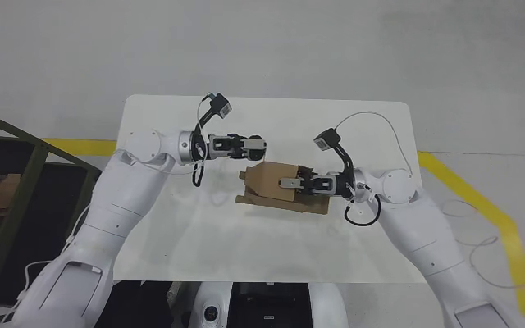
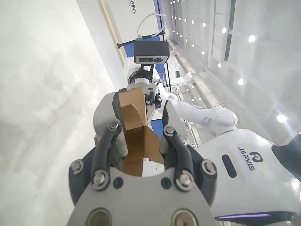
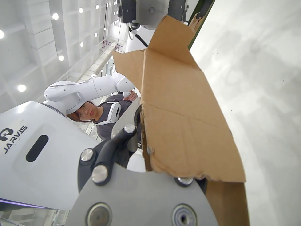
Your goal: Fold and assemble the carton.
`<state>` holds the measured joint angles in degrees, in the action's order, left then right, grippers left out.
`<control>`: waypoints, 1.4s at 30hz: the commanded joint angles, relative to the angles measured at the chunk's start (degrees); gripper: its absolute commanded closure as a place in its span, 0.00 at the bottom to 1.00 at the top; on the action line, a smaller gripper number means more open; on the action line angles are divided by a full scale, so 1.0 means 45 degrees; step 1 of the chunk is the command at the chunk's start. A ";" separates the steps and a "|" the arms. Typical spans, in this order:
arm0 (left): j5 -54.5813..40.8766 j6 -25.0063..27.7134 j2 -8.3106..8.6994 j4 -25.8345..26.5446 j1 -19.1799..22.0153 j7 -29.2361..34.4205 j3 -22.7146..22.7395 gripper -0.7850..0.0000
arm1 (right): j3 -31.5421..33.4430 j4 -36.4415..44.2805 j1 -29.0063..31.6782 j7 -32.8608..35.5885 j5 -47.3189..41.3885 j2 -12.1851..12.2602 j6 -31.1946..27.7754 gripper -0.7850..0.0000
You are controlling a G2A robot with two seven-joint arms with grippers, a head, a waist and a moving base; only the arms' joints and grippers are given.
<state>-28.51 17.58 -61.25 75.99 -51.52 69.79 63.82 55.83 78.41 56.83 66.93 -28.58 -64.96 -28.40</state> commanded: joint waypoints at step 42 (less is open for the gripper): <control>0.0171 -0.0035 0.0015 0.0388 0.0032 0.0807 0.0047 0.00 | 0.0826 -0.0257 0.0083 -0.0804 -0.0012 0.0007 0.0513 1.00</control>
<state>-27.98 17.57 -61.19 77.55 -51.28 73.54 64.10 59.48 77.14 57.14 63.43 -28.63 -64.93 -26.30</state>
